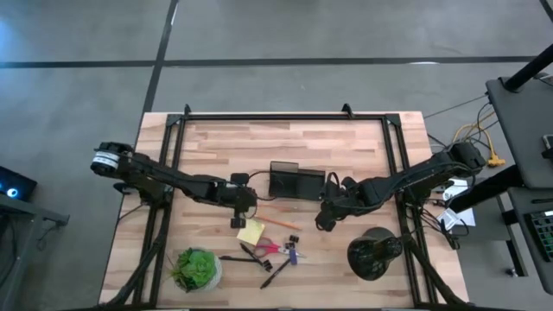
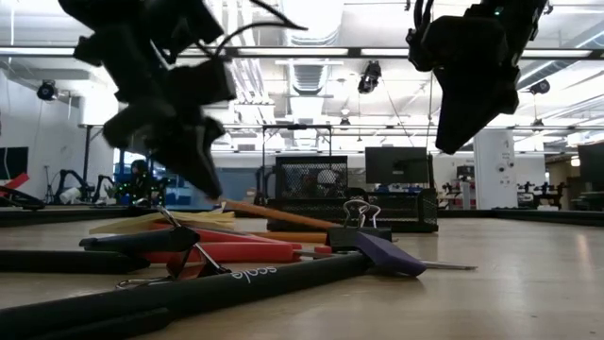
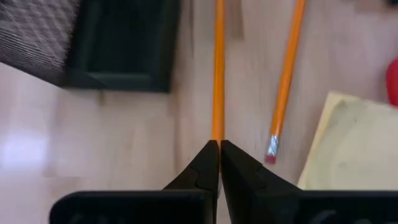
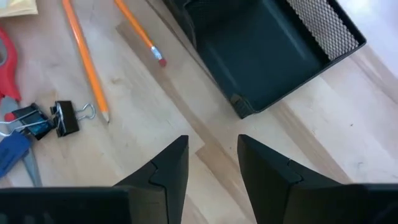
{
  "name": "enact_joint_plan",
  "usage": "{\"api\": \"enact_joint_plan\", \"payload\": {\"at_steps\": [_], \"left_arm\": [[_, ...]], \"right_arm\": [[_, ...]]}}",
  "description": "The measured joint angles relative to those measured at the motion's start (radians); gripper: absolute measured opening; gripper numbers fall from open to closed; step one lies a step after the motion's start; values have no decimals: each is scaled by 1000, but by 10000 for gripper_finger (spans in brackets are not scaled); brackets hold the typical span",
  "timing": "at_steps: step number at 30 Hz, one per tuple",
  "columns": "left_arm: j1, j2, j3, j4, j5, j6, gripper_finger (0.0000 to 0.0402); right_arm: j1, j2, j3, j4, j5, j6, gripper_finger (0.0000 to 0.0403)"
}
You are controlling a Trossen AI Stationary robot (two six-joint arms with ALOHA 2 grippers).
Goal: Pick and place office supplies into organizer
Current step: Put the top orange pencil into the desk organizer
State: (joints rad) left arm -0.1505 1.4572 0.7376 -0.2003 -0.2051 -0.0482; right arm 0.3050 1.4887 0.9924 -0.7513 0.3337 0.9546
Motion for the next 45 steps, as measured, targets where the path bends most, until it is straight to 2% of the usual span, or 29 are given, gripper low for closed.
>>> {"api": "enact_joint_plan", "payload": {"at_steps": [6,10,13,19,22,28,31,38,42,45], "left_arm": [[5,-57,-10,-26,-14,2,2],[6,-27,-26,-35,14,2,1],[6,7,-27,-32,13,-1,1],[6,33,-26,-28,-32,-8,0],[6,31,-23,-21,-37,-53,0],[6,28,-24,-35,-39,-129,0],[6,27,-24,-49,-46,-166,0],[6,26,-25,-49,-96,-190,0],[7,26,-25,-46,-154,-188,0],[7,26,-25,-45,-164,-182,0]], "right_arm": [[0,0,0,10,7,12,127],[-6,0,0,23,-20,-4,134],[-16,5,0,95,-69,-93,149],[-65,114,0,237,-165,-261,191],[-78,195,10,268,-175,-312,203],[-113,335,90,276,-177,-445,205],[-127,371,138,253,-178,-459,205],[-167,373,180,245,-184,-482,205],[-198,375,172,259,-281,-505,205],[-198,377,161,261,-303,-520,205]]}}
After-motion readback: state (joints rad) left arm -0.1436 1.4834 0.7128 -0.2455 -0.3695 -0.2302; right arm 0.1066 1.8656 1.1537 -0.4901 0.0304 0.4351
